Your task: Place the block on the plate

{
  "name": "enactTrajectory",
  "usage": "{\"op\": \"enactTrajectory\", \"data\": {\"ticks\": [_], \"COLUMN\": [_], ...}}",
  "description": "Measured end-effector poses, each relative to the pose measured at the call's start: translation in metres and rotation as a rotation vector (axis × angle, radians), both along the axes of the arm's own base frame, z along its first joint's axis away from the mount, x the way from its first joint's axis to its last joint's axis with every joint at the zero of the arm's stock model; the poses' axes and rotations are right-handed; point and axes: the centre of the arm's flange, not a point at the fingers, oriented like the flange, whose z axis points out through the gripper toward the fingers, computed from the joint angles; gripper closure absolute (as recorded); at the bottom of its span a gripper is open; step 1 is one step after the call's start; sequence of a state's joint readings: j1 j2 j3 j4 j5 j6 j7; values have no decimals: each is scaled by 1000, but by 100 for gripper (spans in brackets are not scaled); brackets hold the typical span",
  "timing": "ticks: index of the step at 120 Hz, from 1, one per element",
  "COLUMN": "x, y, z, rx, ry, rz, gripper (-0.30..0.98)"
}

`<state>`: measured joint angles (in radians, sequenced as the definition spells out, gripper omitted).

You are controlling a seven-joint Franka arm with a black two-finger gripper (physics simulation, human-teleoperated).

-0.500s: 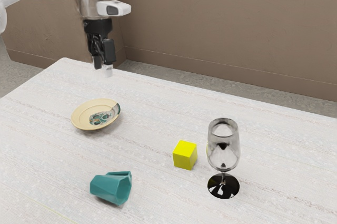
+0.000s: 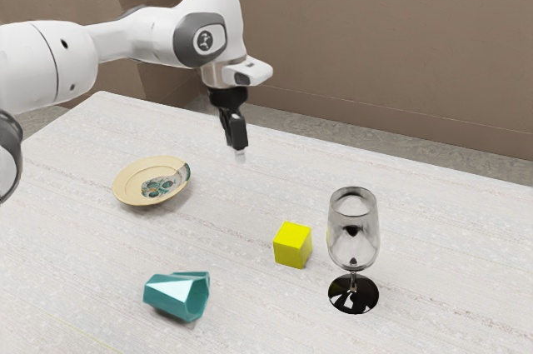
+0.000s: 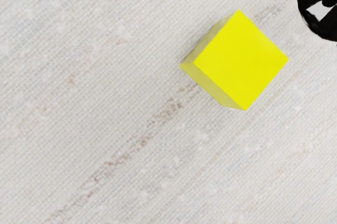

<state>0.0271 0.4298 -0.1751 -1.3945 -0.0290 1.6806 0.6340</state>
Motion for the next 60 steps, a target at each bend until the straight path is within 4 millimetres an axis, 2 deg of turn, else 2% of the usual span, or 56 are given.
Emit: {"op": "enactTrajectory", "data": {"ticks": [14,44,60], "x": [1,3,1], "y": [-39,-82,-122], "z": [-6,-12,-23], "rx": [25,52,57], "ry": [-44,-142,-175], "rz": [-125,-357,-488], "gripper": [0,0,0]}}
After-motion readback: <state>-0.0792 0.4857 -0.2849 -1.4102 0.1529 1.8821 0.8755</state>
